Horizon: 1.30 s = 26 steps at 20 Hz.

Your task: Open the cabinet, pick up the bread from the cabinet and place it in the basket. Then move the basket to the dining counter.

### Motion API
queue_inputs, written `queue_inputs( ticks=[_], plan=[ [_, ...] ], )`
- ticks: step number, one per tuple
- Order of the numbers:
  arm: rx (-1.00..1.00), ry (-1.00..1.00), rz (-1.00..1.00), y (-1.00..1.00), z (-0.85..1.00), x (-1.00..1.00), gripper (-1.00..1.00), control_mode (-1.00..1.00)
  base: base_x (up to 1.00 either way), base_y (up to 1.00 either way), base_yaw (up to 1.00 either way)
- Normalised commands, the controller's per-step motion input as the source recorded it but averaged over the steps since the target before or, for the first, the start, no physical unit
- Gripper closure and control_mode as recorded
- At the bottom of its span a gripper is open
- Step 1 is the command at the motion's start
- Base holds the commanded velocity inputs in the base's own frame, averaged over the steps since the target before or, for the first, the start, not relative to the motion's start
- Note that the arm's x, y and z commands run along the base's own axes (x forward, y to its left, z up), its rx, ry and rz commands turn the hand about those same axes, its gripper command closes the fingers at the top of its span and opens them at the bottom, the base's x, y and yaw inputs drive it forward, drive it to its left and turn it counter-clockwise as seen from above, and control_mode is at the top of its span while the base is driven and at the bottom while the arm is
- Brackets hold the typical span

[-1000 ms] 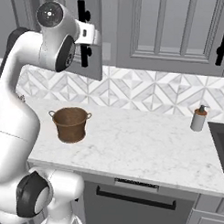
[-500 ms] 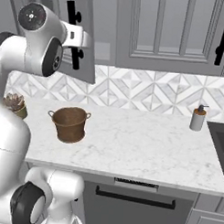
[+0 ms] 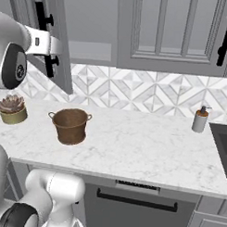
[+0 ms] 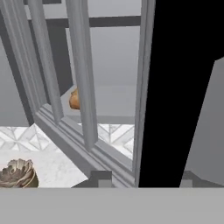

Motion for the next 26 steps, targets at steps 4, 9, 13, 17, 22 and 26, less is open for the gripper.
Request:
queue_inputs(
  ticks=[4, 9, 13, 17, 22, 26],
  plan=[
    [0.0, 0.0, -0.02, 1.0, -0.17, -0.27, 1.0, -1.0, 0.0, 0.0, 0.0],
    [0.0, 0.0, -0.02, 1.0, -0.14, -0.18, 1.0, -1.0, 0.0, 0.0, 0.0],
    [0.0, 0.0, 0.0, 1.0, -0.17, -0.03, 1.0, -1.0, 0.0, 0.0, 0.0],
    [0.0, 0.0, 0.0, 1.0, -0.11, -0.09, 1.0, -1.0, 0.0, 0.0, 0.0],
    [0.17, -0.1, 0.0, 0.71, -0.01, -0.79, 1.0, -1.0, 0.0, 0.0, 0.0],
    [0.23, -0.2, -0.09, -0.57, 0.03, -1.0, 1.0, -1.0, 0.0, 0.0, 0.0]
  ],
)
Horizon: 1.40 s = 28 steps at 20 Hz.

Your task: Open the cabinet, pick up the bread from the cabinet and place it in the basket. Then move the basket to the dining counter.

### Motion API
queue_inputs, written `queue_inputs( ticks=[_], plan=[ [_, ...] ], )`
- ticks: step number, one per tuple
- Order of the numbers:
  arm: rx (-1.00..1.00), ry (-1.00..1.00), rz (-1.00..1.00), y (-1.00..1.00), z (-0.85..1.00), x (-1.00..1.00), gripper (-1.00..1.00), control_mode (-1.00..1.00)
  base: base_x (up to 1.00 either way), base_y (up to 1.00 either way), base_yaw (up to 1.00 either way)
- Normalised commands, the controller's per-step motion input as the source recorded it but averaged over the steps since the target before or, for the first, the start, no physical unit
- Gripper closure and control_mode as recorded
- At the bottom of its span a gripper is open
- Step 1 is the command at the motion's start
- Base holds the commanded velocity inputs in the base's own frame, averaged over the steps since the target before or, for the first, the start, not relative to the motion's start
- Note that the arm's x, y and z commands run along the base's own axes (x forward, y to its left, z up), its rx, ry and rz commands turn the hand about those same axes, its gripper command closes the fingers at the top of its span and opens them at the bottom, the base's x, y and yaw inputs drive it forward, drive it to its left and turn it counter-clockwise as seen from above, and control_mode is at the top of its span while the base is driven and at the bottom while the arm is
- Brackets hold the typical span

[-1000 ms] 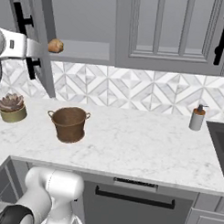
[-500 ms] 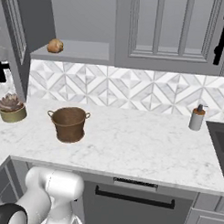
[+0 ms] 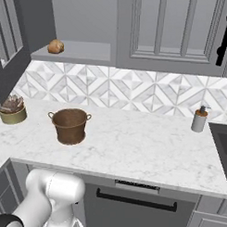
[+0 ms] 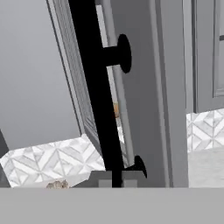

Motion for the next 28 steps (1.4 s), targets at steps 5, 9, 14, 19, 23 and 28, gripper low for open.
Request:
queue_inputs(
  ticks=[5, 9, 14, 19, 23, 28],
  plan=[
    [0.34, -0.08, -0.1, -1.0, -0.05, -0.85, 1.0, -1.0, 0.0, 0.0, 0.0],
    [0.59, 0.0, -0.01, -1.0, -0.22, 0.15, 1.0, -1.0, 0.0, 0.0, 0.0],
    [0.69, -0.02, 0.14, -0.98, -0.01, 0.06, 1.0, -1.0, 0.0, 0.0, 0.0],
    [0.65, -0.01, 0.31, -0.27, 0.0, 0.03, 1.0, -1.0, 0.0, 0.0, 0.0],
    [0.43, 0.06, 0.52, 0.51, -0.16, 0.37, 1.0, -1.0, 0.0, 0.0, 0.0],
    [0.45, 0.06, 0.7, 0.09, -0.12, 0.68, 1.0, -1.0, 0.0, 0.0, 0.0]
  ],
)
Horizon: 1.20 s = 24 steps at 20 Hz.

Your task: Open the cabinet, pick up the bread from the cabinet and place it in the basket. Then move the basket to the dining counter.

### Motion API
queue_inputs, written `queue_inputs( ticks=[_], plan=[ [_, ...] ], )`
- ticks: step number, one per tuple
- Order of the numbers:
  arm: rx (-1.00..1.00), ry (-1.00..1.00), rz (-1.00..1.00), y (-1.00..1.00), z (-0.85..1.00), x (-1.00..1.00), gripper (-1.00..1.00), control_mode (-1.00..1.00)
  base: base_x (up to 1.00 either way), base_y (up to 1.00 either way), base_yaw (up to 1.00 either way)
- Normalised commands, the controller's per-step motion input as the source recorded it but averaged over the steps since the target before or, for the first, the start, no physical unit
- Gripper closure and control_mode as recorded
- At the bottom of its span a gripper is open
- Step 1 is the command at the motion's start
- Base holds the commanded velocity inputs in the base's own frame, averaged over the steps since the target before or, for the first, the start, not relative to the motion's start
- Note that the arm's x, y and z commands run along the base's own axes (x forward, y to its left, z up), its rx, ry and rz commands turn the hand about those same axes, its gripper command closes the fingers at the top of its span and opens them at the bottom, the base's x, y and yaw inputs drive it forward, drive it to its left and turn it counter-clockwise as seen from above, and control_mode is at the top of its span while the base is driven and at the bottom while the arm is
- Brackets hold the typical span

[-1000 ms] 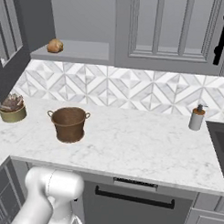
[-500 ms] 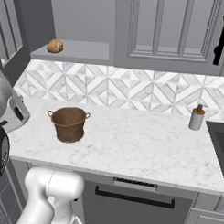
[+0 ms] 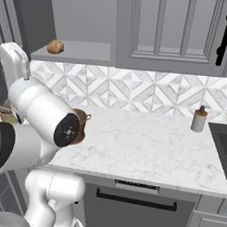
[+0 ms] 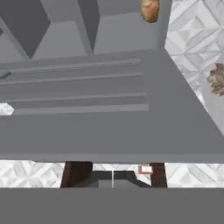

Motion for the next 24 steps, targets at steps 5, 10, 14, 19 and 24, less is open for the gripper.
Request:
queue_inputs(
  ticks=[5, 10, 14, 19, 24],
  plan=[
    [0.23, 0.0, 0.56, 0.12, -0.06, 0.53, 1.0, -1.0, 0.0, 0.0, 0.0],
    [0.0, 0.0, 0.13, 0.58, -0.07, 0.34, 1.0, -1.0, 0.0, 0.0, 0.0],
    [0.05, 0.0, 0.15, 0.08, 0.0, 0.71, 1.0, -1.0, 0.0, 0.0, 0.0],
    [0.06, 0.0, 0.18, 0.3, -0.1, 0.48, 1.0, -1.0, 0.0, 0.0, 0.0],
    [0.0, 0.0, 0.1, 0.56, -0.11, 0.36, 1.0, -1.0, 0.0, 0.0, 0.0]
  ],
)
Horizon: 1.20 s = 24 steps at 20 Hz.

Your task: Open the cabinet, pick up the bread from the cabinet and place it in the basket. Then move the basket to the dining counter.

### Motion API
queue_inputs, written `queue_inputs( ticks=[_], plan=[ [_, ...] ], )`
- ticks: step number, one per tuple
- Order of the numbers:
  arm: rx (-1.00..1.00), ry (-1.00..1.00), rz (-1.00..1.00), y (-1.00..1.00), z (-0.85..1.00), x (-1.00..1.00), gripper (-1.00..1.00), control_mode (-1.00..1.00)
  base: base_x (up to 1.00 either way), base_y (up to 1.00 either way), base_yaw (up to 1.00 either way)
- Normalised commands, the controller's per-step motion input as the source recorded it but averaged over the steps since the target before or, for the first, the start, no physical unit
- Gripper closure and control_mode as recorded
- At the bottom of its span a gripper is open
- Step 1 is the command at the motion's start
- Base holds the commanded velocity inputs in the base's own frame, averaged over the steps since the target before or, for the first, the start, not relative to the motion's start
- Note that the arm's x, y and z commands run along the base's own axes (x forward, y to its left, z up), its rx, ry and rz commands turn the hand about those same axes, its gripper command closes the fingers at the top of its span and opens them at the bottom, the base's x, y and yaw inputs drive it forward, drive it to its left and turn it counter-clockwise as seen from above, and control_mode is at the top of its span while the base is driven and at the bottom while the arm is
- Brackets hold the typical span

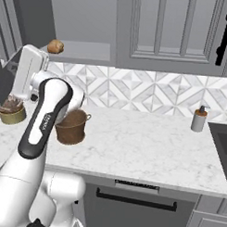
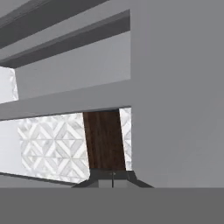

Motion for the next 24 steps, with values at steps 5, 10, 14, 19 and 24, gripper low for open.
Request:
queue_inputs(
  ticks=[5, 10, 14, 19, 24],
  plan=[
    [0.0, -0.02, 0.07, 1.0, -0.03, -0.14, 1.0, -1.0, 0.0, 0.0, 0.0],
    [-0.01, 0.0, 0.02, 1.0, 0.0, -0.34, 1.0, -1.0, 0.0, 0.0, 0.0],
    [-0.01, -0.01, -0.04, 0.51, 0.0, 0.0, 1.0, -1.0, 0.0, 0.0, 0.0],
    [0.0, -0.03, 0.0, -0.38, 0.18, -0.12, 1.0, -1.0, 0.0, 0.0, 0.0],
    [-0.02, -0.24, 0.0, -0.89, 0.09, 0.0, 1.0, -1.0, 0.0, 0.0, 0.0]
  ],
)
